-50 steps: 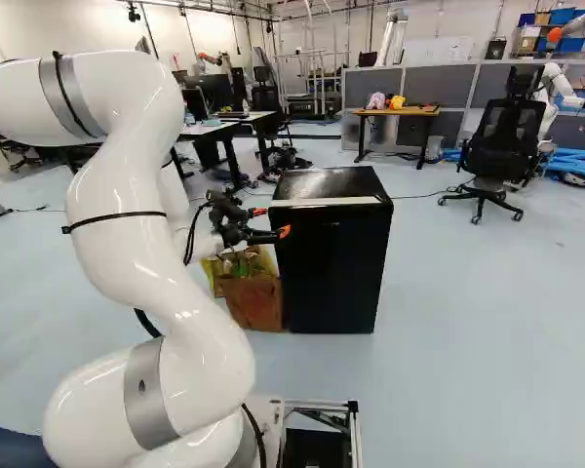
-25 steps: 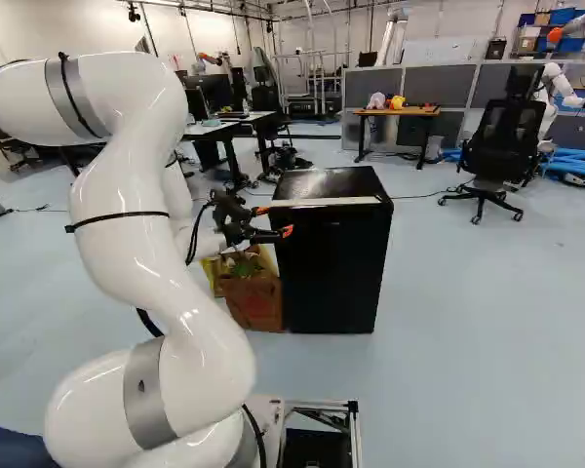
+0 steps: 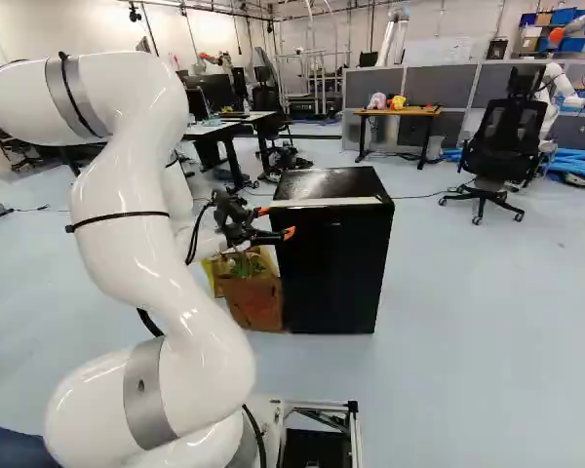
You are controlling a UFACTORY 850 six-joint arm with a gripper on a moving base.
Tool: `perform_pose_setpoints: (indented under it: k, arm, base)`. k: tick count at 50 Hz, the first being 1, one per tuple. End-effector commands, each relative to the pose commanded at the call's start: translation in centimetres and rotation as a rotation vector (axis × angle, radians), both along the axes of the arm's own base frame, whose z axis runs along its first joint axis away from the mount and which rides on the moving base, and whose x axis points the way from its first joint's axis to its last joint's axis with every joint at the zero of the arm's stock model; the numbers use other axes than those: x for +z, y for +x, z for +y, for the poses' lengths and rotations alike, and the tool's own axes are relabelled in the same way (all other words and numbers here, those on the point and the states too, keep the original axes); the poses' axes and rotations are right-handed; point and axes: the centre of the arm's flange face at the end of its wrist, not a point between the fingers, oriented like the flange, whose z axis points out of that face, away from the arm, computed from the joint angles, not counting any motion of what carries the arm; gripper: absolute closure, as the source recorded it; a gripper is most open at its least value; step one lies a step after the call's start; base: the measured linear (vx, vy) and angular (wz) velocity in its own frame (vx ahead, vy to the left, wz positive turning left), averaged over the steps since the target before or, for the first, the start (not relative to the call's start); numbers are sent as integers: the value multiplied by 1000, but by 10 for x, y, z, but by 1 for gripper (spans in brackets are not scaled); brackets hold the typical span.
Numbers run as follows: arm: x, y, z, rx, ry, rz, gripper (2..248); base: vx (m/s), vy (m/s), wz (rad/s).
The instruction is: Grab a drink from the fridge
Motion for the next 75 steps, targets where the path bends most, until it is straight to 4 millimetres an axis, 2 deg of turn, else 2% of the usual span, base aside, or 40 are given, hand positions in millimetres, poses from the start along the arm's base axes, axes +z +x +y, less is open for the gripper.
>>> perform_pose_setpoints:
  k: [22,52,75]
  arm:
    - [2,-38,-2,2,-17,40,3]
    - [2,-47,-6,-61,-15,48,3]
    - [2,-78,-13,-100,-30,81,3]
  base:
    - [-2,-2,-6]
    - [0,0,0]
    - [0,0,0]
